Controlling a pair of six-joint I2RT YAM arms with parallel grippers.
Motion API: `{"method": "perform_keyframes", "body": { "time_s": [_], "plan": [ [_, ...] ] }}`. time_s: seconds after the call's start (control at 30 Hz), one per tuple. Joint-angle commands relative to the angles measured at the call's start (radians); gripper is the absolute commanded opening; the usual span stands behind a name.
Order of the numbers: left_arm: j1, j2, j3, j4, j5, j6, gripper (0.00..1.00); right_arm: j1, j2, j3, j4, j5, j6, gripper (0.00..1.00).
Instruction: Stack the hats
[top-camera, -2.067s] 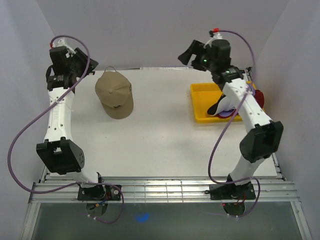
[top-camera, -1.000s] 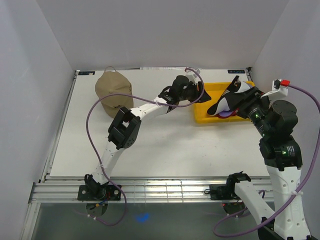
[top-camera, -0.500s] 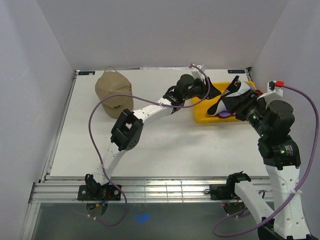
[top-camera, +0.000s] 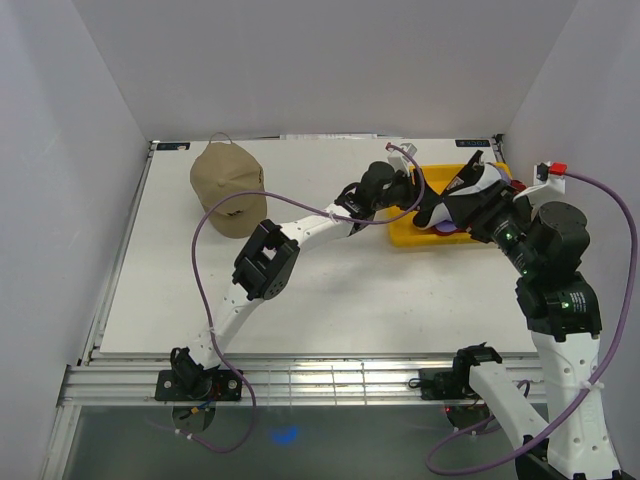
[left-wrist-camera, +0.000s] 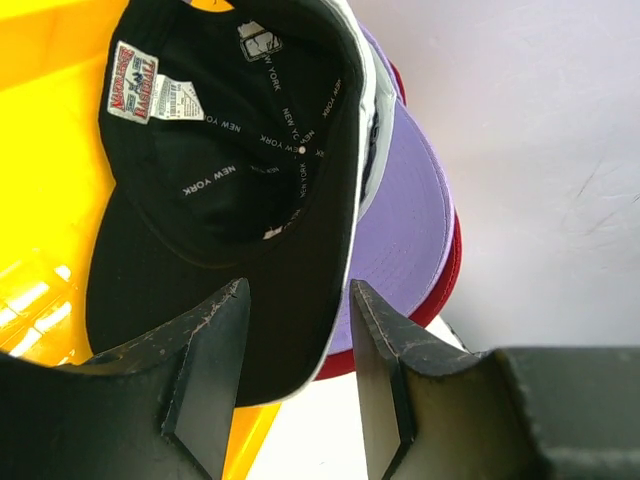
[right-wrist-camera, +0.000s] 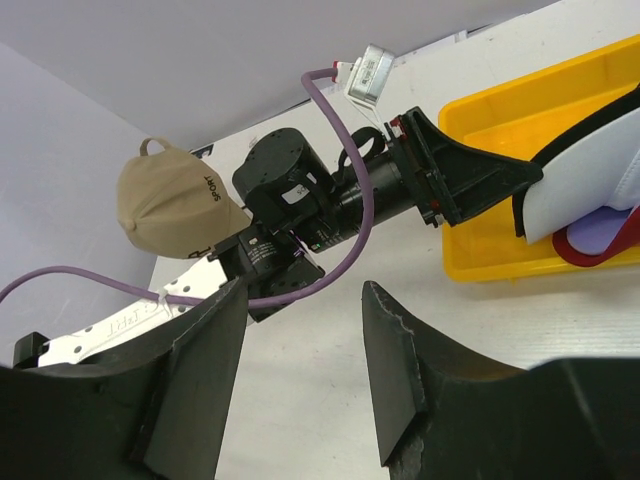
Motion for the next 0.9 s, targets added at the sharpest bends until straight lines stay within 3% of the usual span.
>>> {"method": "perform_keyframes", "body": {
  "time_s": [0.0,0.2,0.4,0.73,0.87],
  "plan": [
    [-0.008,-0.049,0.003,0.006,-0.015,0.003,0.55,0.001,-0.008,-0.011,0.021,-0.011,-0.015,0.55],
    [-0.007,-0.047,0.007,-0.011,-0.022,0.012,0.51,0.001,-0.006,-0.022,0.027,-0.019,-0.017,0.55],
    [-0.007,-0.041,0.005,-0.014,-0.036,-0.006,0.41,0.002,-0.006,-0.025,0.029,-0.022,-0.018,0.54],
    [-0.007,-0.052,0.036,-0.005,-0.024,-0.031,0.05,0.001,-0.003,-0.027,0.027,-0.025,-0.026,0.54],
    [-0.008,-0.064,0.051,-0.002,-0.015,-0.032,0.0,0.001,-0.006,-0.027,0.027,-0.02,-0.028,0.54]
  ]
}}
